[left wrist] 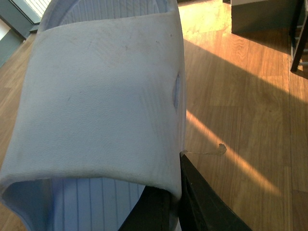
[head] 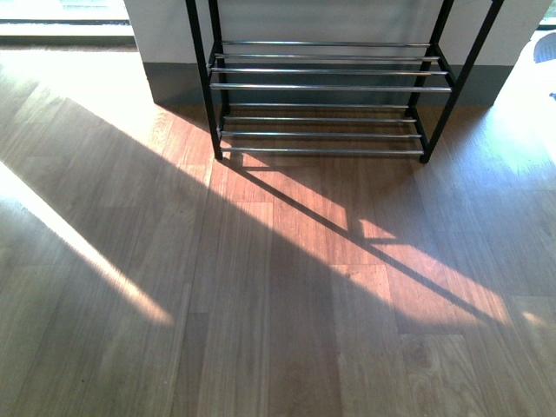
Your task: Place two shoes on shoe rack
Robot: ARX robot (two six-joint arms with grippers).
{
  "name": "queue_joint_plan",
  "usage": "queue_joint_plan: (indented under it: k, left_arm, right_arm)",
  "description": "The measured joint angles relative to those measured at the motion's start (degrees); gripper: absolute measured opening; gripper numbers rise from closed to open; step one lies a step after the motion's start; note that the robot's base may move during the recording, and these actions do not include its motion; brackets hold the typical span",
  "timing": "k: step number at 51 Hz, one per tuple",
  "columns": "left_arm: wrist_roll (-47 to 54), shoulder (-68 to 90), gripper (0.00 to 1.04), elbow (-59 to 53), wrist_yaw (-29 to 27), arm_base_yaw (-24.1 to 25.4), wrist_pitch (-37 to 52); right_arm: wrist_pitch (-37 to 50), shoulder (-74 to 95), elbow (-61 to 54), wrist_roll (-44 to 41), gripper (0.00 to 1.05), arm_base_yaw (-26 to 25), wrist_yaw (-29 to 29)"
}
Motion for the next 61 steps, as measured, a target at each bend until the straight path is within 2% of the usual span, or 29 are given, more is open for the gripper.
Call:
queue_joint_plan:
  k: [61]
  left_arm:
    - [-0.04, 0.02, 0.02, -0.07, -0.11, 0.09, 0.00]
  right_arm:
    - [0.00, 0.00, 0.04, 0.00, 0.01, 0.39, -0.42]
